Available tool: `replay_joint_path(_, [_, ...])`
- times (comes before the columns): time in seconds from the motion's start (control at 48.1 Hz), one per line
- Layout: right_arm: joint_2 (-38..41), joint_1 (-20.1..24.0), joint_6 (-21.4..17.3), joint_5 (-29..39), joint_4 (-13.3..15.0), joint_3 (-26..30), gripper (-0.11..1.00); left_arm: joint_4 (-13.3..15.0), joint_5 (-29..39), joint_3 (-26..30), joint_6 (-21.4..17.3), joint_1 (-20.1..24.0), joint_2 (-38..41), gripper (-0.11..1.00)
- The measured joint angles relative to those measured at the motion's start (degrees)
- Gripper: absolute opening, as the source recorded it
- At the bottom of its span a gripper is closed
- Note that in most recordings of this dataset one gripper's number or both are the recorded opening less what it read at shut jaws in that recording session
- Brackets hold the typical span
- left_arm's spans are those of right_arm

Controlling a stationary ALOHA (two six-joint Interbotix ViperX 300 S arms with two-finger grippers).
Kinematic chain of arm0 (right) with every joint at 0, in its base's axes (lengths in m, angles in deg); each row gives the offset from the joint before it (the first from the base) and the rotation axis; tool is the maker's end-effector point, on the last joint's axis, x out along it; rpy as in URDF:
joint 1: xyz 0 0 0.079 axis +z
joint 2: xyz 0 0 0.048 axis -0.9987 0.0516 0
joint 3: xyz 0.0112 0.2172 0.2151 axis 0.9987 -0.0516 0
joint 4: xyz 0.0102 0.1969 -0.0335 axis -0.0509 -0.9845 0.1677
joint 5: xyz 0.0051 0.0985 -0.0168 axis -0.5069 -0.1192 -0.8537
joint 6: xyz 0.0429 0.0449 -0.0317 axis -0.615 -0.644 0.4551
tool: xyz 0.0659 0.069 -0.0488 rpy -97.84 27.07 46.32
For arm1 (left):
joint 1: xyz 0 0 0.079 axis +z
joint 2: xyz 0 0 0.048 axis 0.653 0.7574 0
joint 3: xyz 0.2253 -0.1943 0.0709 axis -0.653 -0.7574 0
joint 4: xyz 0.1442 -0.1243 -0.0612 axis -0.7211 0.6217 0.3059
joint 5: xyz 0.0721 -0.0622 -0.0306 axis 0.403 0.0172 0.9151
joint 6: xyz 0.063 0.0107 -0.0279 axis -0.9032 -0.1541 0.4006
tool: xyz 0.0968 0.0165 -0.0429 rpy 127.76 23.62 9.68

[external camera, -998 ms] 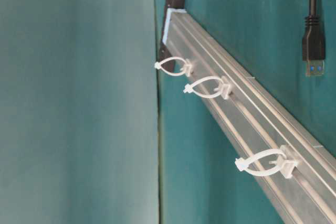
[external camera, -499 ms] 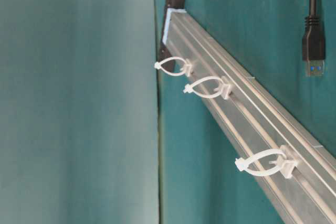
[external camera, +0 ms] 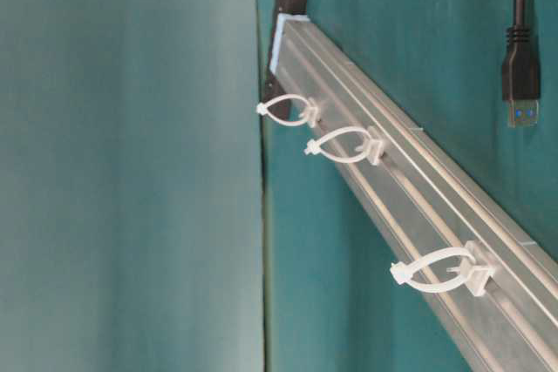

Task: Pass the USB cable through three rings with both arms.
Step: 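Move the right gripper down over the loose black USB plug, then close the right gripper on the USB cable just behind the plug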

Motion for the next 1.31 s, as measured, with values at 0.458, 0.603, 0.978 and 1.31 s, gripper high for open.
replay_joint_path(0.458, [4.83, 0.62, 3.52, 0.09, 0.53, 2.81, 0.85, 0.00, 0.00, 0.62, -0.35, 0.00, 0.09, -0.01])
replay_joint_path(0.603, [5.10, 1.14, 3.52, -0.88, 1.14, 2.90, 0.88, 0.00, 0.00, 0.62, -0.35, 0.09, -0.62, -0.01])
replay_joint_path(0.978, [10.81, 1.93, 2.72, -4.92, 1.23, 2.81, 0.85, 0.00, 0.00, 0.62, -0.35, 0.44, -1.32, -0.01])
replay_joint_path(1.31, [15.21, 2.99, 2.72, -12.92, 1.23, -0.09, 0.85, 0.00, 0.00, 0.62, -0.26, 0.44, -1.23, -0.01])
